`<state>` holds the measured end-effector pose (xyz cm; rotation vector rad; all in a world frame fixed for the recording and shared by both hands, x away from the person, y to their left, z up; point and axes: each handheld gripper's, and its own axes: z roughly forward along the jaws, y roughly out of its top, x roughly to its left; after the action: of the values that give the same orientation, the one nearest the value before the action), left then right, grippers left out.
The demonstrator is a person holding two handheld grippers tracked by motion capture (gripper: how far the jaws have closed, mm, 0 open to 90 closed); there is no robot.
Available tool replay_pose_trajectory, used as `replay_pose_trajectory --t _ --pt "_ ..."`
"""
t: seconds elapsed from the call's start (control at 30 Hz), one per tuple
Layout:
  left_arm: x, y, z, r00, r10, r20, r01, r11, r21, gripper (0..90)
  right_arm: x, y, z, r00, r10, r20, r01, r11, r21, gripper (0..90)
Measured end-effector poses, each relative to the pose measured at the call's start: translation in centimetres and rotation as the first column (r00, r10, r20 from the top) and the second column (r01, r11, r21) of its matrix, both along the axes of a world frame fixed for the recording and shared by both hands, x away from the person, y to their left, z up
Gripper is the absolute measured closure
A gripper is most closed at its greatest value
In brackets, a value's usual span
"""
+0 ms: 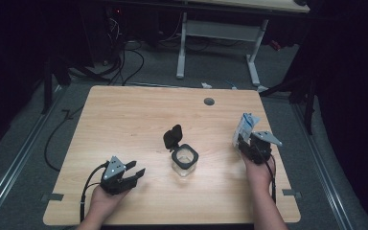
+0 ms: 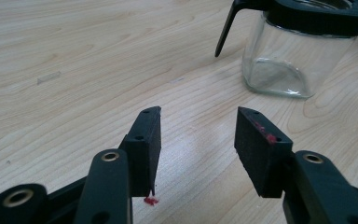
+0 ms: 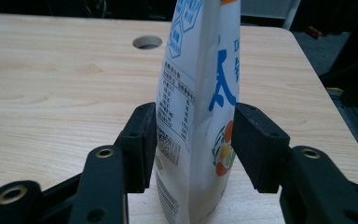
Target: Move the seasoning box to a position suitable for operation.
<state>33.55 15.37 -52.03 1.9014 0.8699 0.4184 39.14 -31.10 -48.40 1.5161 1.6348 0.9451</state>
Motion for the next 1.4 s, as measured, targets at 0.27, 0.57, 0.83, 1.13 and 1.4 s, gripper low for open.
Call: replay_pose_trajectory --t 0.27,0.57,0.83,1.13,1.4 --pt "0.0 0.0 0.0 1.0 -0.001 0.003 0.001 1.0 0.002 51.1 -0.4 -0.2 -0.3 0.9999 -0.001 0.016 0.001 1.0 0.025 67.7" --pt "-0.1 -0.1 0.0 1.0 -0.005 0.001 0.005 1.0 0.0 50.6 -0.8 -0.6 0.0 0.9992 0.008 0.039 -0.009 1.0 0.009 84.7" --pt "-0.1 -0.2 0.0 0.9998 -0.02 0.003 0.02 0.9998 0.004 49.3 -0.9 -0.8 0.1 0.9982 0.053 0.027 -0.054 0.998 0.02 86.5" --pt "0.0 -0.3 -0.1 0.9995 -0.03 0.006 0.03 0.9995 0.003 48.9 -0.8 -1.3 0.4 0.9947 0.102 0.01 -0.102 0.994 0.023 86.6" --pt "-0.1 -0.3 -0.1 0.9994 -0.034 0.007 0.034 0.9994 0.004 48.8 -0.7 -1.3 0.9 0.9931 0.117 -0.016 -0.116 0.993 0.015 87.5"
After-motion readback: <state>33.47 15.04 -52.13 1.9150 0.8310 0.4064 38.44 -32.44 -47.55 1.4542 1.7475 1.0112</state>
